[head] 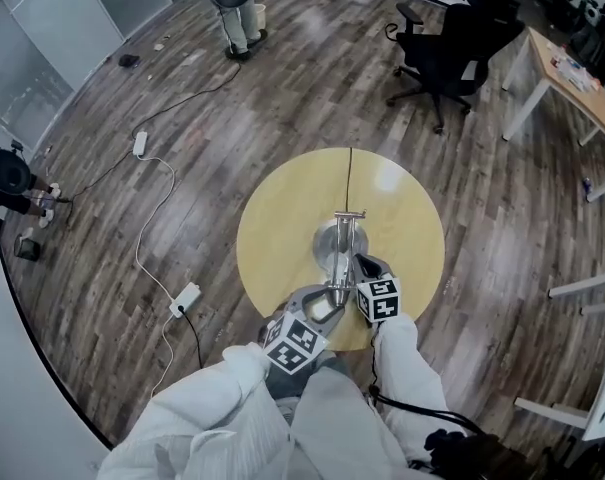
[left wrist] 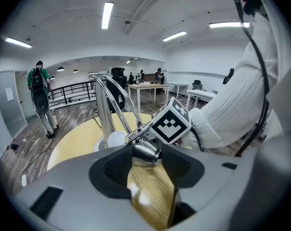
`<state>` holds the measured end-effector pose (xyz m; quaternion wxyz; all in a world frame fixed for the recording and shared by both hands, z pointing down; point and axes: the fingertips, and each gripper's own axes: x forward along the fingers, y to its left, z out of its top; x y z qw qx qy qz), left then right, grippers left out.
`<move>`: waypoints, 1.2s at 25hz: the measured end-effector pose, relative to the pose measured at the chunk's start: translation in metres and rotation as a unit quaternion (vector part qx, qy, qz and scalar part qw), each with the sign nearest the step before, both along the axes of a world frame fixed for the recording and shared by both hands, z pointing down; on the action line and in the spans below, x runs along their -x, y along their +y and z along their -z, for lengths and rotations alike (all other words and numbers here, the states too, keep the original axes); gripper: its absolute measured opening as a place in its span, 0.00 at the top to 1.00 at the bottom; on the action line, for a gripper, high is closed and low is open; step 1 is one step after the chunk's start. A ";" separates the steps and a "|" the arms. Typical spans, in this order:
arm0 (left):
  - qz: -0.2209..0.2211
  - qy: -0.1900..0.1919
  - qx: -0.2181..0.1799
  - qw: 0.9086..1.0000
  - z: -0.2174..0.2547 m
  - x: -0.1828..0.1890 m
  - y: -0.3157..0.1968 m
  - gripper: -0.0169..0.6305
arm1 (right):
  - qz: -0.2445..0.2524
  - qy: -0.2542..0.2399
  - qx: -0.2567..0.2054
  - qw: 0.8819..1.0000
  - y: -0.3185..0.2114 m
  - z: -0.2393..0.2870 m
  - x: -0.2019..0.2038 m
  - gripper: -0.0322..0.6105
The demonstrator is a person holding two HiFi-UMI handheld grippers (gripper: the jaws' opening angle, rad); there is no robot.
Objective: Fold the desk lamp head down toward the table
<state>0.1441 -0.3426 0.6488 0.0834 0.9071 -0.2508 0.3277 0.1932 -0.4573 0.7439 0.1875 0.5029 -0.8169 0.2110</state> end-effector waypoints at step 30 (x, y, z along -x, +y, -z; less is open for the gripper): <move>0.084 0.122 0.012 0.989 0.023 0.040 -0.002 0.71 | -0.056 -0.004 -0.022 0.998 0.052 0.045 -0.016 0.93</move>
